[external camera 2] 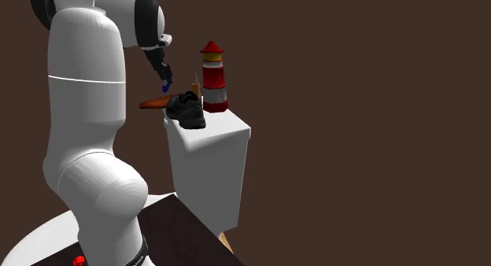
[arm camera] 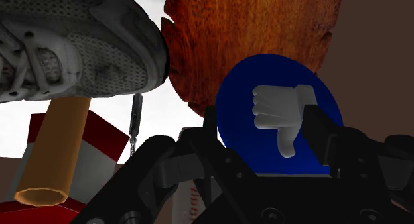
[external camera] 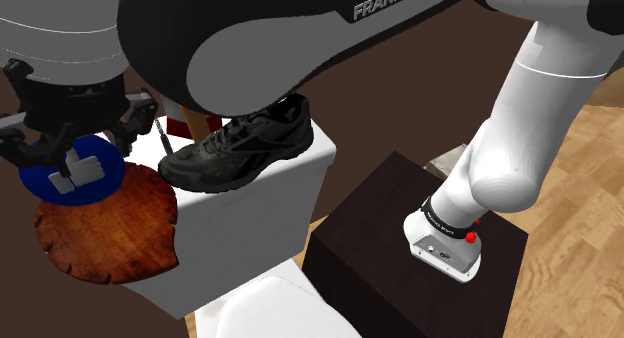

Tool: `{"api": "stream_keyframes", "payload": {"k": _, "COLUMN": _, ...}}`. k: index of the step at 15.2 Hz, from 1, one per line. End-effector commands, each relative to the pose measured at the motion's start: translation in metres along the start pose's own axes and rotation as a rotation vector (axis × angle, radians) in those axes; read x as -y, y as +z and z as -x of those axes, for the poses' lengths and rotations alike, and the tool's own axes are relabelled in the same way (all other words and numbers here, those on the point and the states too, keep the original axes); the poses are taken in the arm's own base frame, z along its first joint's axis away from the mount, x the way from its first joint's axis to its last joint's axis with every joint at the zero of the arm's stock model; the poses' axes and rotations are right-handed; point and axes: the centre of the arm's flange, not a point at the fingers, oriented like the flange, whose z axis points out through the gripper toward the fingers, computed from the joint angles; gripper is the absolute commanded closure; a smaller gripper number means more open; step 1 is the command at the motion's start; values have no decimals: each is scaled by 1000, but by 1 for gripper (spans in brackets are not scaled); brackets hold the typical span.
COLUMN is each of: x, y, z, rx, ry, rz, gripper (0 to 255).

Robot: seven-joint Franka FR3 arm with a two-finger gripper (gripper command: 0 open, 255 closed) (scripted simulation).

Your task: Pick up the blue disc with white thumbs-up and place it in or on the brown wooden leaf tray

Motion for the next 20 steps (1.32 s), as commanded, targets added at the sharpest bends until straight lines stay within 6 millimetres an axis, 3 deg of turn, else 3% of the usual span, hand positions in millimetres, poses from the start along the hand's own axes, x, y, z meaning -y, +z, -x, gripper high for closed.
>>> {"api": "stream_keyframes", "payload": {"k": 1, "x": -2, "y": 10, "z": 4, "rx": 0, "ry": 0, "rz": -1, "gripper": 255}}
{"api": "stream_keyframes", "payload": {"k": 4, "x": -6, "y": 28, "z": 10, "rx": 0, "ry": 0, "rz": -1, "gripper": 255}}
{"api": "stream_keyframes", "payload": {"k": 12, "x": -6, "y": 28, "z": 10, "rx": 0, "ry": 0, "rz": -1, "gripper": 255}}
{"api": "stream_keyframes", "payload": {"k": 13, "x": -6, "y": 28, "z": 10, "rx": 0, "ry": 0, "rz": -1, "gripper": 0}}
{"api": "stream_keyframes", "payload": {"k": 18, "x": -6, "y": 28, "z": 10, "rx": 0, "ry": 0, "rz": -1, "gripper": 0}}
{"api": "stream_keyframes", "payload": {"k": 20, "x": -6, "y": 1, "z": 10, "rx": 0, "ry": 0, "rz": -1, "gripper": 0}}
